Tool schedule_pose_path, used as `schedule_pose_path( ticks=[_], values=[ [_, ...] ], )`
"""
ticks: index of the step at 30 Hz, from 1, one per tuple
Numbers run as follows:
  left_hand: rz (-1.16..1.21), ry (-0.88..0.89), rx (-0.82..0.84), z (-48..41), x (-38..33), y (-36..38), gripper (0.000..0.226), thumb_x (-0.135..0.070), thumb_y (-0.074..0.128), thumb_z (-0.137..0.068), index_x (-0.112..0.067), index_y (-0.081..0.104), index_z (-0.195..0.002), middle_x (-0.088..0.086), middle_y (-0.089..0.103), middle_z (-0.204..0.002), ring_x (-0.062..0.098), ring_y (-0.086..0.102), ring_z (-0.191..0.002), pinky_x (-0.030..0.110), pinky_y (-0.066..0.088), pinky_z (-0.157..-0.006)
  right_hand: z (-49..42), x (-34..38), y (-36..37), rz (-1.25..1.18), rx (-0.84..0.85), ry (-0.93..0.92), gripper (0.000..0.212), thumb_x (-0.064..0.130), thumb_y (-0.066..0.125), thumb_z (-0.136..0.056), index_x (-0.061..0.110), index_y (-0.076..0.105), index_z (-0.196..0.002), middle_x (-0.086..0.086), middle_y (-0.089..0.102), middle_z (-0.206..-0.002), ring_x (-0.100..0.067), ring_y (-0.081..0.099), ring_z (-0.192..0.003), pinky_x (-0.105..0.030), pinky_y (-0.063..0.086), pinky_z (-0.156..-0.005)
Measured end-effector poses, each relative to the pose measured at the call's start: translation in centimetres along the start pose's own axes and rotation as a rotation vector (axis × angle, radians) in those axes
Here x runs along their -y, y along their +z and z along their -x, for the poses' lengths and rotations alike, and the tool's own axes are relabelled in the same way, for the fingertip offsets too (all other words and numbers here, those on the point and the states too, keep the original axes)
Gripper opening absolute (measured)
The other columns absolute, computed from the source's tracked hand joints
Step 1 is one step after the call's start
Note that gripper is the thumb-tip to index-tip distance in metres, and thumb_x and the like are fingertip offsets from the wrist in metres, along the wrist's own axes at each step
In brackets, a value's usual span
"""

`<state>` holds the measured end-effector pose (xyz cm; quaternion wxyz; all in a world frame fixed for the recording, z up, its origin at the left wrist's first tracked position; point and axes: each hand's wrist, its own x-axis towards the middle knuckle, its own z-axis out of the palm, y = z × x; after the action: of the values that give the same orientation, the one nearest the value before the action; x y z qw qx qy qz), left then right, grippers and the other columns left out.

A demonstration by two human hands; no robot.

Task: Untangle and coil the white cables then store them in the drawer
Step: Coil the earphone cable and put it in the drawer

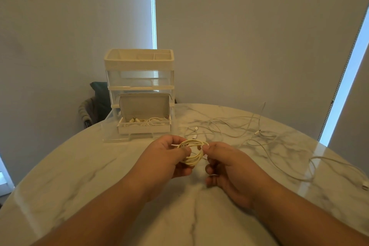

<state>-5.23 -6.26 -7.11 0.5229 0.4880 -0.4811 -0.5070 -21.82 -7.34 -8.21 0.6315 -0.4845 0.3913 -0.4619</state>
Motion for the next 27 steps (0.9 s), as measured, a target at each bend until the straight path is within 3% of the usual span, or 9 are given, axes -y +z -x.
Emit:
schedule_pose_path(
  ticks=[3,8,12,17,22,27],
  values=[
    [0.030,-0.016,-0.019,0.0,-0.1,-0.2,0.013,-0.004,0.063,-0.092,-0.007,0.066,-0.104,0.012,0.074,-0.086,0.017,0.068,-0.066,0.028,0.054,-0.057,0.1,-0.1,-0.2,0.088,0.025,-0.019,0.015,0.025,0.068,-0.090,0.014,0.078,-0.086,-0.003,0.052,-0.073,-0.017,0.052,-0.067,-0.033,0.046,-0.057],
    [0.025,-0.025,-0.002,0.2,-0.2,-0.1,0.013,-0.005,0.062,-0.093,-0.008,0.065,-0.105,0.012,0.075,-0.084,0.019,0.070,-0.065,0.027,0.054,-0.055,-0.1,-0.1,-0.7,0.141,0.031,-0.039,0.022,0.033,0.075,-0.084,0.015,0.076,-0.096,-0.010,0.069,-0.097,-0.022,0.064,-0.087,-0.037,0.051,-0.070],
    [0.018,-0.035,0.007,0.3,-0.1,0.2,0.014,-0.005,0.063,-0.092,-0.006,0.063,-0.106,0.014,0.075,-0.088,0.021,0.070,-0.069,0.028,0.055,-0.057,-0.1,-0.1,-0.5,0.108,0.029,-0.042,0.033,0.042,0.076,-0.078,0.016,0.075,-0.100,-0.017,0.067,-0.109,-0.024,0.062,-0.088,-0.036,0.050,-0.065],
    [0.013,-0.052,0.004,0.2,0.0,0.2,0.014,-0.004,0.064,-0.091,-0.005,0.062,-0.105,0.017,0.075,-0.092,0.021,0.071,-0.070,0.030,0.056,-0.059,-0.3,-0.4,-0.6,0.161,0.007,-0.056,0.015,0.030,0.068,-0.092,0.017,0.076,-0.091,-0.009,0.059,-0.087,-0.020,0.053,-0.073,-0.031,0.041,-0.052],
    [0.044,-0.085,0.049,0.4,0.0,0.4,0.014,-0.007,0.064,-0.091,-0.005,0.061,-0.105,0.021,0.074,-0.098,0.027,0.071,-0.075,0.032,0.057,-0.061,-0.8,-0.7,-0.9,0.201,-0.046,-0.086,0.018,0.016,0.063,-0.095,0.018,0.077,-0.083,-0.011,0.065,-0.077,-0.020,0.054,-0.065,-0.032,0.041,-0.048],
    [-0.032,-0.100,0.016,0.0,0.1,-0.2,0.014,-0.006,0.059,-0.092,-0.010,0.068,-0.101,0.014,0.076,-0.094,0.020,0.070,-0.074,0.033,0.054,-0.062,-1.0,-0.6,-1.0,0.128,-0.104,-0.092,0.013,0.009,0.063,-0.094,0.015,0.074,-0.097,-0.009,0.067,-0.072,-0.017,0.055,-0.059,-0.030,0.041,-0.046]
  ],
)
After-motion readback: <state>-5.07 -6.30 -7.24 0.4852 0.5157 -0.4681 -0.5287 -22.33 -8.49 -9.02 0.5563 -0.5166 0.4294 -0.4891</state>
